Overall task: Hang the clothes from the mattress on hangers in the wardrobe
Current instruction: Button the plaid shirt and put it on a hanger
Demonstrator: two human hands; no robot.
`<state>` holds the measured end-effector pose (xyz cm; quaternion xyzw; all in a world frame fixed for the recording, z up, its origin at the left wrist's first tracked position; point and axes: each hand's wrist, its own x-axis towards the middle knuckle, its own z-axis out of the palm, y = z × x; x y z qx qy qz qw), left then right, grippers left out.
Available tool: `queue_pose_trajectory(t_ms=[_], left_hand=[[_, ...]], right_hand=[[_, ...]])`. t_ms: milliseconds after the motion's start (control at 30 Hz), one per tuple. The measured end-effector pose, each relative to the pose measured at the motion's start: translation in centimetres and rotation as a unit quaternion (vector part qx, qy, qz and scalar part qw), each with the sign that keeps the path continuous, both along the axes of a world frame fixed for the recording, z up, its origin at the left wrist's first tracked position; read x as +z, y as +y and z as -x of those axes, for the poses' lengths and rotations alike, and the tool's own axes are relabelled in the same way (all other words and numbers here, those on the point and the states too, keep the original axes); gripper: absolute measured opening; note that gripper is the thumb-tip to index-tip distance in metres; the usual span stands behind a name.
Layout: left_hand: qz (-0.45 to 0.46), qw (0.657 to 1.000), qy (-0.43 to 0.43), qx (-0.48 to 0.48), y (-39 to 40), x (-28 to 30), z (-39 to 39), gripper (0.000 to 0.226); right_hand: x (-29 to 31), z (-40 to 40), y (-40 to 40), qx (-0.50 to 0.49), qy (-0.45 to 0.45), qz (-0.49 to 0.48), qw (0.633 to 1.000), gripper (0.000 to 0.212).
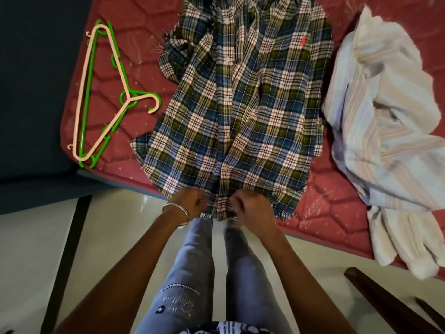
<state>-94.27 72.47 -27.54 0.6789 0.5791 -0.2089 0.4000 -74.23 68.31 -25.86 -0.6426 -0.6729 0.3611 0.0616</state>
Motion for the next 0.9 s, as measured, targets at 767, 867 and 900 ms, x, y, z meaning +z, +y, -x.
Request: queue_pose_trajectory(t_ms=[767,867,900], left_hand=[[-0.121,0.958,-0.016,0.261,14.3,-1.3,-7.8,0.021],[-0.103,0.949,0.005,0.297,14.6,-1.6,-8.1,0.023],[-0.099,0.955,0.010,0.280,14.6,-1.6,-8.3,0.024]], right_hand=[[-3.2,2.6,14.6,-0.250,-0.153,0.162,0.942,0.064],[-3.7,2.7,14.7,-0.288,-0.157,0.135,0.935,0.031],[-3.6,2.3,14.6,-0.321,-0.132,0.127,0.929,0.020]])
